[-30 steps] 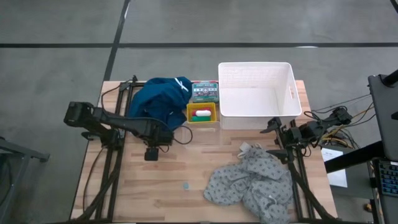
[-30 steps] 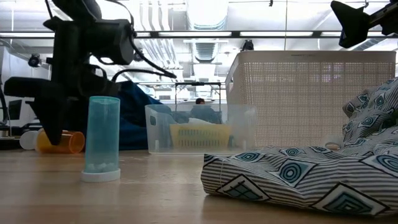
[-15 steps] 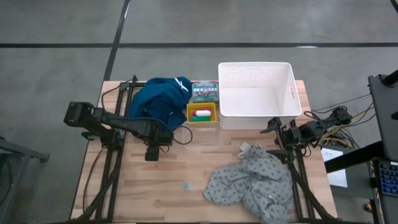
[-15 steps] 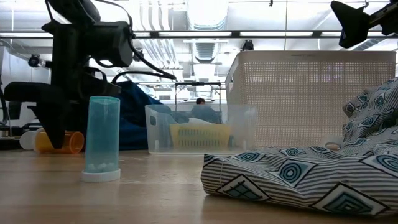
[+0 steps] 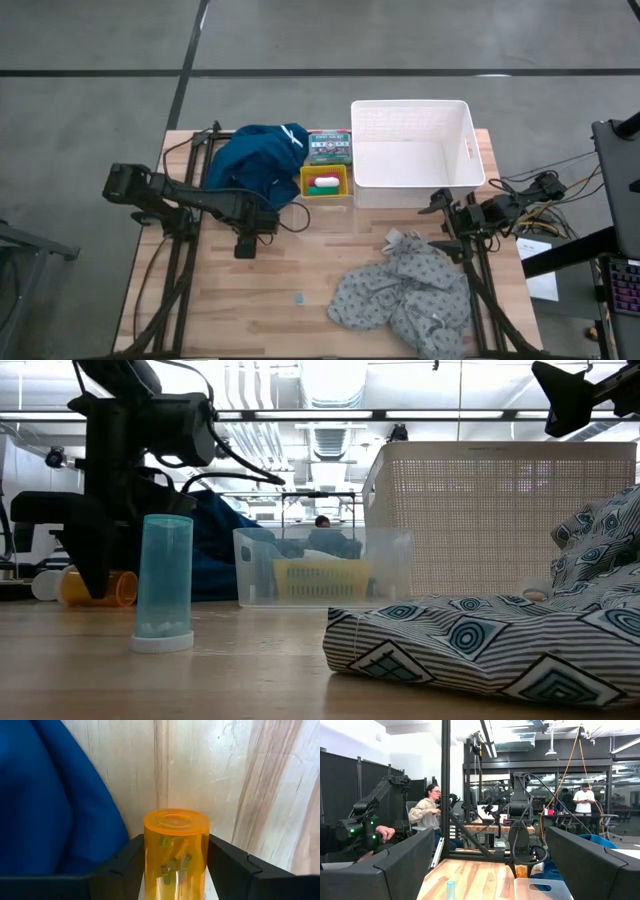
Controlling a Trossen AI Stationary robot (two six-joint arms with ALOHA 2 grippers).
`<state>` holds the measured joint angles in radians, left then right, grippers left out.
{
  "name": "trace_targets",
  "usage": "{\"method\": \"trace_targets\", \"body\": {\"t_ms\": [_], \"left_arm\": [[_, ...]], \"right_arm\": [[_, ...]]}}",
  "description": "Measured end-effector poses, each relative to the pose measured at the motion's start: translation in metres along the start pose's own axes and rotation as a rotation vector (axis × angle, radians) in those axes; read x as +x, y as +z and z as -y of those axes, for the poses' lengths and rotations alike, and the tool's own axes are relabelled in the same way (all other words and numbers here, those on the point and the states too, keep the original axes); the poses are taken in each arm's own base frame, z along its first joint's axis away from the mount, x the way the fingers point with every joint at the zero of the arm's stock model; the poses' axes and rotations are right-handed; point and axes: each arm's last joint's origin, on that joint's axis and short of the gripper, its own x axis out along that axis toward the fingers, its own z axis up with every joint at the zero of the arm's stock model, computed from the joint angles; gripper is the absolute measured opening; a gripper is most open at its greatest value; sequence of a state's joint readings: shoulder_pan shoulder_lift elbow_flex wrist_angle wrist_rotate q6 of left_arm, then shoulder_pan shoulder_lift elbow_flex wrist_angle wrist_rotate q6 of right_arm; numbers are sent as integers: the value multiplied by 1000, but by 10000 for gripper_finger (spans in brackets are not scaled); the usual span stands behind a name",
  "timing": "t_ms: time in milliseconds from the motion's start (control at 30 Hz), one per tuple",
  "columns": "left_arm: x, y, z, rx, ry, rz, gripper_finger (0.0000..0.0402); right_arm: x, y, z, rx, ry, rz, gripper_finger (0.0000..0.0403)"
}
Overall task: Pick & Place Medicine items
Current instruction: Put the orange medicine bottle into the transparent bin
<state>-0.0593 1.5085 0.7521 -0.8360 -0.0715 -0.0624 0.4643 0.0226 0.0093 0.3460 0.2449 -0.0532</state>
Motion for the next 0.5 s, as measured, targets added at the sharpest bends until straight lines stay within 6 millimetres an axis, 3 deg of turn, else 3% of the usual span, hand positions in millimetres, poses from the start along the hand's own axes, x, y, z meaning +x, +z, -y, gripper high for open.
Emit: {"method": "trace_targets", "body": {"t_ms": [500], "left_arm": [[-26,21,-1,-34,0,94,190]], "right_arm": [[0,0,0,0,0,0,380]]}}
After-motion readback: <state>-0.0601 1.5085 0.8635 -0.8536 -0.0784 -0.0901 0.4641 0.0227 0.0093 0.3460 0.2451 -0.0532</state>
